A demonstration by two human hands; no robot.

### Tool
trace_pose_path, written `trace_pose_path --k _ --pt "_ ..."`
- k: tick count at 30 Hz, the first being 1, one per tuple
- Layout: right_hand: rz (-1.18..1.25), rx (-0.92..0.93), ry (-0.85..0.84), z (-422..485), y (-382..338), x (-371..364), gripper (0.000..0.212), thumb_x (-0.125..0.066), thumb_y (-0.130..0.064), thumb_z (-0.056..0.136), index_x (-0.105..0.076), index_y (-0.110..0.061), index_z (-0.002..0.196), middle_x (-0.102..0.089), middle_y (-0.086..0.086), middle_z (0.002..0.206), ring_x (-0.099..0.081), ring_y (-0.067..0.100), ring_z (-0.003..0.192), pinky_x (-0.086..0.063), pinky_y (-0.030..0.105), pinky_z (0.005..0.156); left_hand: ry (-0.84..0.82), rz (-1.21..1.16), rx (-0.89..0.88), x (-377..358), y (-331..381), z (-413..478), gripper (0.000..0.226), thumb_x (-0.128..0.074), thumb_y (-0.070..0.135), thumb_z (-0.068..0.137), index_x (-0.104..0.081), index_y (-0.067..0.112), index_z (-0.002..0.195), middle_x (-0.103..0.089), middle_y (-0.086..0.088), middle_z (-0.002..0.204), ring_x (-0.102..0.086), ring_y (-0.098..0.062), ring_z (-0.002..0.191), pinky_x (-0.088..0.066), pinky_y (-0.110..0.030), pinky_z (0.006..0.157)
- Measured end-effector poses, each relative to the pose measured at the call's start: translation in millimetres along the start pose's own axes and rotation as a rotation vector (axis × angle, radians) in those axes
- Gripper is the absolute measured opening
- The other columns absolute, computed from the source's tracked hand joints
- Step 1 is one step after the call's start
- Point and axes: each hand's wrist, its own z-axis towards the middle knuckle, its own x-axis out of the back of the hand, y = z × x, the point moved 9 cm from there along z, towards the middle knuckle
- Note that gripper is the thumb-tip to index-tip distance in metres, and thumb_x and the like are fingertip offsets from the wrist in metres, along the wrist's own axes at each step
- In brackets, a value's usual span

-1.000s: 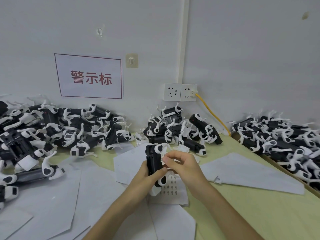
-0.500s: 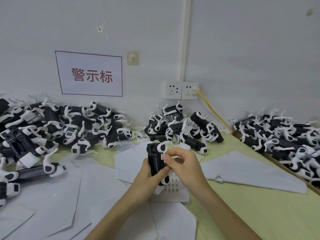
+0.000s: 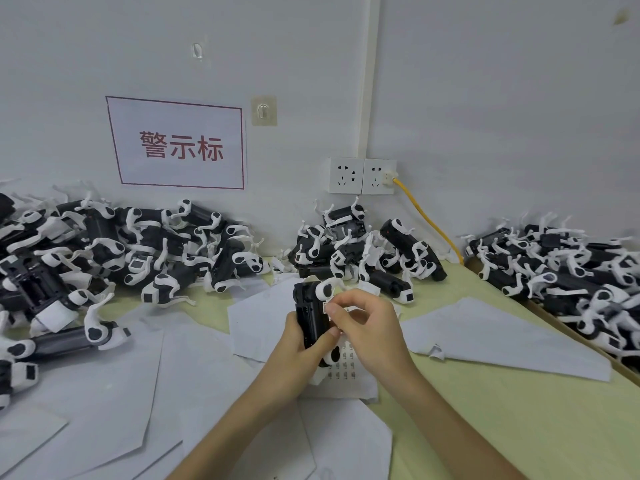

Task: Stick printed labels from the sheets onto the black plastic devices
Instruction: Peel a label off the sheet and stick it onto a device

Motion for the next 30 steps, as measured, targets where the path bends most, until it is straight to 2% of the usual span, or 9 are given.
trace_pose_path --k 5,12,16,21,24,27,29,30 --pt "-0.01 -0.005 -0.001 -0.1 0.0 -0.8 0.011 -0.072 -0.014 0.092 -0.074 -0.02 0.082 -0.074 -0.003 0.081 -0.069 0.027 0.075 -0.058 0.041 0.07 -0.01 -0.003 -0.008 -0.6 0.9 -0.6 0.027 -0.06 0.042 0.099 -0.046 0.03 0.12 -0.064 0.003 0.116 -0.062 0.012 0.087 -0.049 -0.009 0.072" --pt "-0.035 0.012 0.023 -1.0 -0.5 1.7 0.014 -0.073 -0.013 0.091 -0.073 -0.022 0.081 -0.075 -0.006 0.078 -0.071 0.014 0.069 -0.059 0.032 0.066 -0.007 0.01 -0.021 -1.9 3.8 -3.4 0.027 -0.06 0.04 0.1 -0.046 0.028 0.119 -0.064 0.002 0.113 -0.062 0.012 0.084 -0.051 -0.016 0.077" --pt "-0.033 0.005 0.035 -0.8 2.5 3.2 0.013 -0.074 -0.014 0.09 -0.073 -0.021 0.079 -0.075 -0.005 0.075 -0.071 0.014 0.067 -0.059 0.03 0.064 0.009 0.028 -0.037 -1.5 6.8 -4.6 0.027 -0.06 0.038 0.1 -0.046 0.025 0.119 -0.062 0.001 0.111 -0.063 0.006 0.088 -0.05 -0.014 0.075" --pt "0.054 -0.091 0.013 1.6 13.1 4.3 0.019 -0.08 -0.014 0.085 -0.073 -0.022 0.069 -0.076 -0.003 0.074 -0.071 0.01 0.064 -0.053 0.022 0.058 -0.029 0.049 -0.047 -2.6 8.9 -5.9 0.026 -0.06 0.033 0.101 -0.045 0.026 0.122 -0.063 0.001 0.117 -0.061 -0.003 0.105 -0.05 -0.026 0.092" --pt "0.191 -0.169 0.003 4.2 19.8 8.0 0.02 -0.086 -0.015 0.078 -0.071 -0.013 0.065 -0.075 0.009 0.072 -0.072 0.019 0.068 -0.061 0.033 0.07 -0.055 0.029 -0.073 -3.4 10.3 -5.7 0.027 -0.06 0.026 0.102 -0.047 0.021 0.124 -0.063 -0.003 0.121 -0.061 -0.002 0.109 -0.051 -0.019 0.09" --pt "0.267 -0.206 -0.062 3.4 20.8 1.9 0.018 -0.084 -0.021 0.081 -0.074 -0.008 0.074 -0.074 0.01 0.075 -0.07 0.02 0.07 -0.057 0.028 0.068 -0.058 -0.085 -0.044 -4.3 9.0 -3.7 0.029 -0.066 0.027 0.099 -0.053 0.029 0.125 -0.07 0.007 0.116 -0.065 0.003 0.104 -0.05 -0.012 0.081" --pt "0.294 -0.206 -0.121 1.2 19.1 -7.9 0.018 -0.076 -0.023 0.089 -0.074 -0.006 0.087 -0.075 0.011 0.085 -0.071 0.023 0.08 -0.059 0.035 0.076 -0.056 -0.215 0.004 -4.6 7.0 -3.1 0.039 -0.072 0.037 0.089 -0.058 0.034 0.125 -0.074 0.01 0.114 -0.069 -0.003 0.106 -0.053 -0.017 0.081" --pt "0.304 -0.2 -0.144 0.5 17.8 -11.8 0.016 -0.072 -0.022 0.093 -0.072 -0.006 0.088 -0.074 0.011 0.088 -0.07 0.024 0.084 -0.057 0.04 0.081 -0.05 -0.279 0.031 -4.3 5.8 -2.8 0.045 -0.072 0.041 0.083 -0.06 0.032 0.126 -0.075 0.006 0.116 -0.071 -0.008 0.108 -0.054 -0.023 0.084"
